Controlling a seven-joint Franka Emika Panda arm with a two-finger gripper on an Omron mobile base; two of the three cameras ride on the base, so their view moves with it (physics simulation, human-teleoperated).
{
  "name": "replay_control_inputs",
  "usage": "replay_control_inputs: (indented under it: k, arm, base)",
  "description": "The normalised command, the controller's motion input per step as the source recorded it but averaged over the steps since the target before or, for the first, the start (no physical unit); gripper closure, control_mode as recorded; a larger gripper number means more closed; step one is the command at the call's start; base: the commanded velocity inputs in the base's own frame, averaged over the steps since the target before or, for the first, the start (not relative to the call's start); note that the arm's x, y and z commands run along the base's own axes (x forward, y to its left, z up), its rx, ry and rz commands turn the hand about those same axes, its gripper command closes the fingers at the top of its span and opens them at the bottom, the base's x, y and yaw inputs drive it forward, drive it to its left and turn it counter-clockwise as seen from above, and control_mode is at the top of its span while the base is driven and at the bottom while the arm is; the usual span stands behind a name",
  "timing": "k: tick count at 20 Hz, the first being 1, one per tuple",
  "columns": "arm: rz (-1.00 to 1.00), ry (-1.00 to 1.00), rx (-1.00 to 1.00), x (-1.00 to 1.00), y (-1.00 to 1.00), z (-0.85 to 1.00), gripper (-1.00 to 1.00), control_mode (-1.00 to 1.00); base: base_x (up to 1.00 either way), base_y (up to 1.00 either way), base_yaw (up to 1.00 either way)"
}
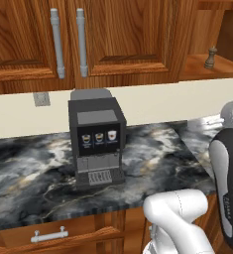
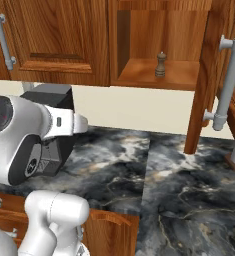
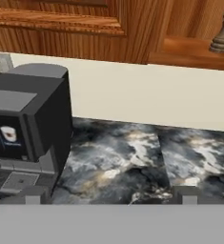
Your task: Retrieve the shaker from the cabinet and place it next the steak on a plate on the dining table.
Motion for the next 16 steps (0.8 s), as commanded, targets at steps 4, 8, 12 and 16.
replay_control_inputs:
  k: [4,8,12,16]
  arm:
    - [0.00,-0.24,0.00,0.00,-0.24,0.54,-1.00,-1.00]
    - [0.00,-0.21,0.00,0.00,-0.26,0.52,-1.00,-1.00]
    - [0.00,-0.18,0.00,0.00,-0.26,0.43,-1.00,-1.00]
    - [-0.01,-0.01,0.00,0.10,-0.28,0.26,-1.00,-1.00]
  base:
    - [0.00,0.00,0.00]
    - [0.00,0.00,0.00]
    - [0.00,0.00,0.00]
    - [0.00,0.00,0.00]
